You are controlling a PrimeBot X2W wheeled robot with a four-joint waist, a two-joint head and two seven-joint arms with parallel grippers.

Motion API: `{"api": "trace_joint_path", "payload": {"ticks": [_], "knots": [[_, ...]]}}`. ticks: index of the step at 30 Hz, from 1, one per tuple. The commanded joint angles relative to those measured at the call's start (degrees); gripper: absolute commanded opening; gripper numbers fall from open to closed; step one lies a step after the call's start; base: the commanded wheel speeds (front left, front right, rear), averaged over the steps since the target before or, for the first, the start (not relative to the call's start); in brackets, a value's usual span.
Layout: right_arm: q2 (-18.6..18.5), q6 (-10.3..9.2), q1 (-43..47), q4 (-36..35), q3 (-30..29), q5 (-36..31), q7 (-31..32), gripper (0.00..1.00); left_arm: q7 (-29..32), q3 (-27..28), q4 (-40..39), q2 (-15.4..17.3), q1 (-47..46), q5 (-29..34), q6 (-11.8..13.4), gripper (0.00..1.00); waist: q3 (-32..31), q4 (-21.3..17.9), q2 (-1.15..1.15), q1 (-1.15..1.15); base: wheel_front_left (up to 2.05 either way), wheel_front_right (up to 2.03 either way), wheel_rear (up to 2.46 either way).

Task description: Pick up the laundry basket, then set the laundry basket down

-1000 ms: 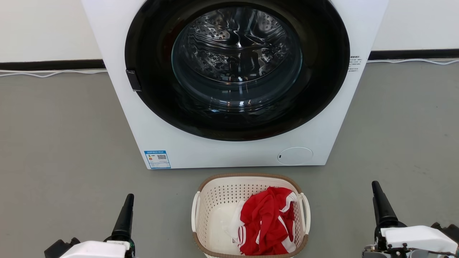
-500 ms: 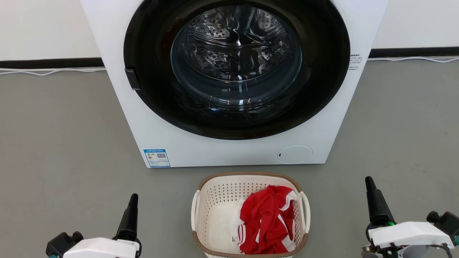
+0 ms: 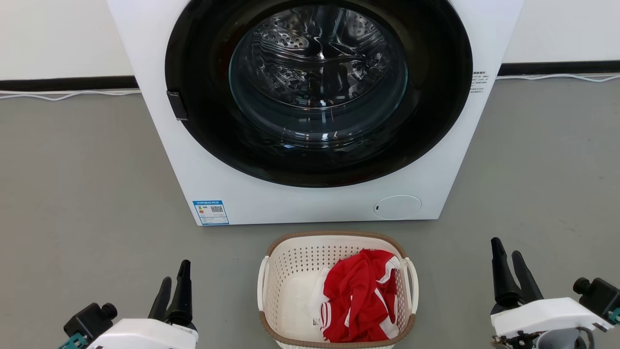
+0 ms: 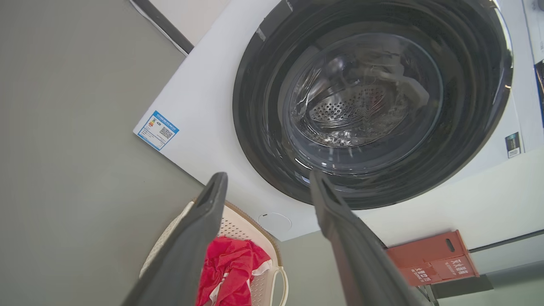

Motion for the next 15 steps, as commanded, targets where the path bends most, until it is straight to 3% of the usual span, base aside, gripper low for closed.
{"api": "trace_joint_path", "payload": {"ticks": [1, 15], "knots": [[-0.82, 0.23, -2.78, -1.18, 1.01, -2.25, -0.91, 1.0, -0.76, 0.65, -1.93, 0.54, -0.84, 2.19, 0.53, 1.0, 0.04, -0.03, 0.0, 0.0, 0.0, 0.0, 0.0], [-1.17, 0.28, -3.26, -0.07, 2.26, -13.4, -3.26, 1.0, -3.11, 0.3, -3.36, 0.66, -0.09, 14.5, 1.58, 1.0, 0.49, -0.12, 0.0, 0.0, 0.0, 0.0, 0.0]]}}
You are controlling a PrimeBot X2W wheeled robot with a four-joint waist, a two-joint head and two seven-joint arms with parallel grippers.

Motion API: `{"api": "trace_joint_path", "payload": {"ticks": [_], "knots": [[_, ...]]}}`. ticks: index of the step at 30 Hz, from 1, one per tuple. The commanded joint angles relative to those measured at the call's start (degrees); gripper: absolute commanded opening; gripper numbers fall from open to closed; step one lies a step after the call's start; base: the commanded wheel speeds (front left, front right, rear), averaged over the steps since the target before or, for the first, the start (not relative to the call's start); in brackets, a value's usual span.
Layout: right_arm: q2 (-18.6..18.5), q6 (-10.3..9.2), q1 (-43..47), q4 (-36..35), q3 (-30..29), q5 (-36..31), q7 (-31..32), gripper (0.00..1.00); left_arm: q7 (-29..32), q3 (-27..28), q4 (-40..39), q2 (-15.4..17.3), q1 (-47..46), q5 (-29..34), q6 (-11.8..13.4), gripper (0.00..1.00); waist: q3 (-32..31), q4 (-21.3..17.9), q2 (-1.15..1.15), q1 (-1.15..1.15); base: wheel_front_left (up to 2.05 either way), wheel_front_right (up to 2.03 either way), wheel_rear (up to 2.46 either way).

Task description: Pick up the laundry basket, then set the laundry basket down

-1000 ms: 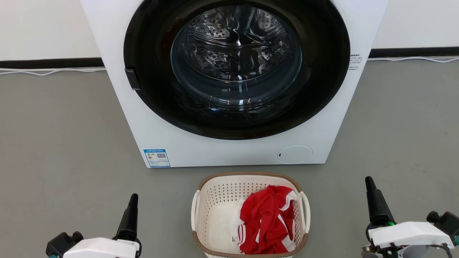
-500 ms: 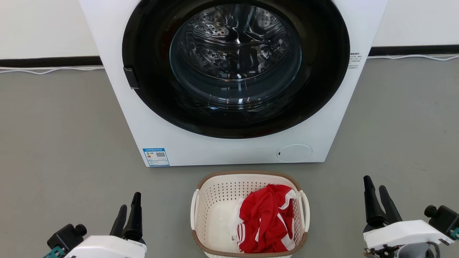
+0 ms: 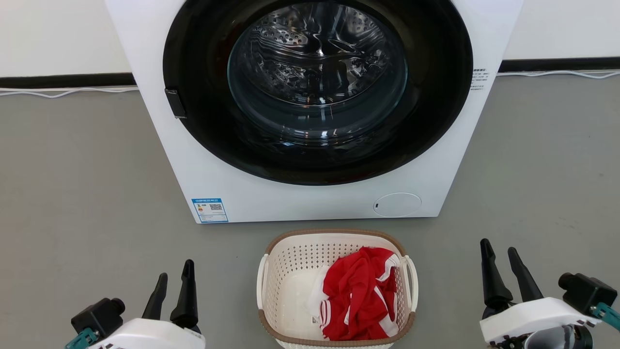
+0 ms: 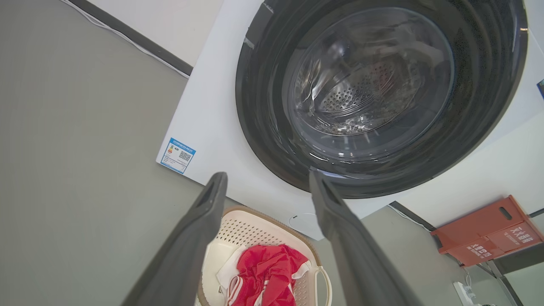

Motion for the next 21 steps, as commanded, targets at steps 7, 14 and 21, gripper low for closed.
{"api": "trace_joint_path", "payload": {"ticks": [7, 14, 21], "knots": [[-1.0, 0.29, -2.8, -1.06, 1.1, -7.01, -2.07, 1.0, -1.79, 0.96, -2.06, 0.67, -0.45, 6.5, 1.03, 1.0, 0.24, -0.11, 0.0, 0.0, 0.0, 0.0, 0.0], [-1.06, 0.32, -2.9, -0.8, 1.09, -12.47, -3.25, 1.0, -2.97, 0.8, -2.29, 0.73, -0.36, 11.26, 1.68, 1.0, 0.36, -0.17, 0.0, 0.0, 0.0, 0.0, 0.0], [-1.01, 0.35, -2.97, -0.44, 1.22, -18.47, -4.6, 1.0, -4.31, 0.78, -2.6, 0.8, -0.16, 16.78, 2.07, 1.0, 0.38, -0.27, 0.0, 0.0, 0.0, 0.0, 0.0]]}}
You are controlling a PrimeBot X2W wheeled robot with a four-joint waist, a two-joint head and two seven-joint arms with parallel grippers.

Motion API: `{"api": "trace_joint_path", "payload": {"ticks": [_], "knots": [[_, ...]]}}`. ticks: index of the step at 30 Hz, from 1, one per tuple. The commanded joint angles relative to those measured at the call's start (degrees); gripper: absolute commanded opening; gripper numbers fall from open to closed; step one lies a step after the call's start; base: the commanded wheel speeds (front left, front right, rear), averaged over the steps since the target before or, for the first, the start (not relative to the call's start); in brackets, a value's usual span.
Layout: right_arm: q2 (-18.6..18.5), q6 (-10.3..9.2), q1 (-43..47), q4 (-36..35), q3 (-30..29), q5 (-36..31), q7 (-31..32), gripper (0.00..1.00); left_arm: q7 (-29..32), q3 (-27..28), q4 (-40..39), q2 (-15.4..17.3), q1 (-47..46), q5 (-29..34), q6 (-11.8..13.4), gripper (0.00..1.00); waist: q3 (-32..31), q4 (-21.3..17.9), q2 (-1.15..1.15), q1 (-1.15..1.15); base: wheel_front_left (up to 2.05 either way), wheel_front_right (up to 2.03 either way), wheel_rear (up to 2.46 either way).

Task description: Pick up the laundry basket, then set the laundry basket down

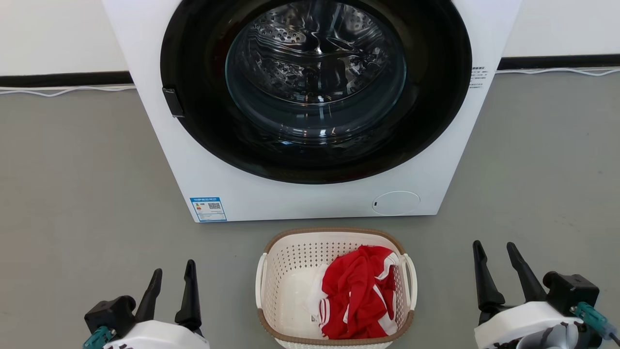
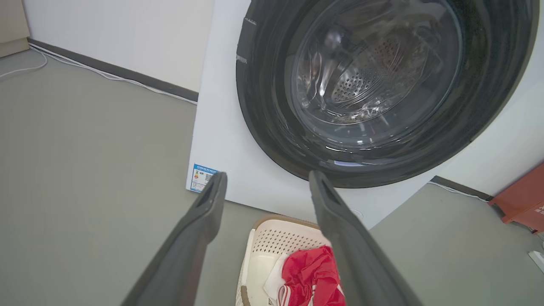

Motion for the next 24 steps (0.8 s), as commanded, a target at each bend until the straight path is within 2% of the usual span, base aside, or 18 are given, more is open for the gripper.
{"api": "trace_joint_path", "payload": {"ticks": [1, 24], "knots": [[-0.74, 0.34, -2.91, -1.17, 1.13, -2.46, -1.35, 1.0, -0.92, 1.24, -1.92, 0.65, -0.8, 2.15, 0.48, 1.0, 0.09, -0.03, 0.0, 0.0, 0.0, 0.0, 0.0], [-0.83, 0.42, -3.41, -1.07, 1.68, -19.89, -5.22, 1.0, -4.79, 0.71, -2.68, 0.86, -0.47, 17.56, 1.61, 1.0, 0.69, -0.25, 0.0, 0.0, 0.0, 0.0, 0.0]]}}
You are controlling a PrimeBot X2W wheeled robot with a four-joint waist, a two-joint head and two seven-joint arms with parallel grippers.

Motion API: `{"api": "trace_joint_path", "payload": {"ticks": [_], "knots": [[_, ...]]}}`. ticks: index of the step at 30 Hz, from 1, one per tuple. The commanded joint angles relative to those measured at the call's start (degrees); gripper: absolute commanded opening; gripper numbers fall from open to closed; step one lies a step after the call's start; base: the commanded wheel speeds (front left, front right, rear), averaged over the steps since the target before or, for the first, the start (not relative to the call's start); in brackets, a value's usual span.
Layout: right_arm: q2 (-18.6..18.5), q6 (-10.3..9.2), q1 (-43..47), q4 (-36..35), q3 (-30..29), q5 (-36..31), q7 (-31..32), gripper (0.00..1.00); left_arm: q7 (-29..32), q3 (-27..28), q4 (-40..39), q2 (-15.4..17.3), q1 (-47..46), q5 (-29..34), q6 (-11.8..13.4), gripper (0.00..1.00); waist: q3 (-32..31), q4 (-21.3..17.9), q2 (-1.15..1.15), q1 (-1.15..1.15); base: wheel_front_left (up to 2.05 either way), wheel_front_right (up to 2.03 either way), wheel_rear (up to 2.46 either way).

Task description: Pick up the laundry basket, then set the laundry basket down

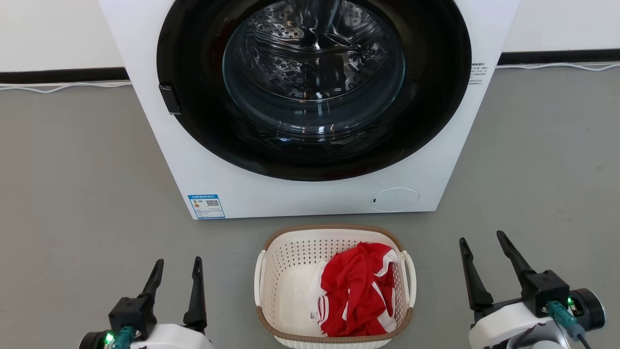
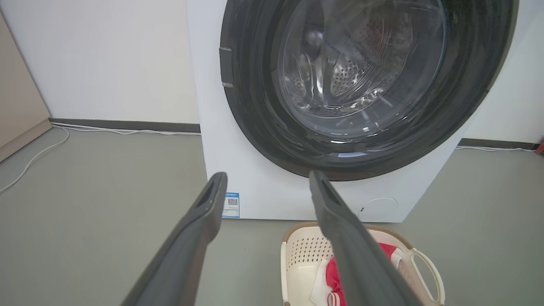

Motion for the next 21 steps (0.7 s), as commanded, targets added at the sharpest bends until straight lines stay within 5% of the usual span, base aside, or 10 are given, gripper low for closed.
{"api": "trace_joint_path", "payload": {"ticks": [1, 21], "knots": [[-0.62, 0.36, -2.29, -1.15, 1.39, -1.78, -1.18, 1.0, -0.8, 1.29, -1.76, 0.6, -0.62, 1.81, 0.68, 1.0, 0.07, 0.03, 0.0, 0.0, 0.0, 0.0, 0.0], [-0.14, 0.36, -2.15, -1.05, 0.52, -0.84, -1.18, 1.0, -0.8, 1.46, -1.55, 0.6, -0.57, 0.99, 0.71, 1.0, 0.46, -0.03, 0.0, 0.0, 0.0, 0.0, 0.0]]}}
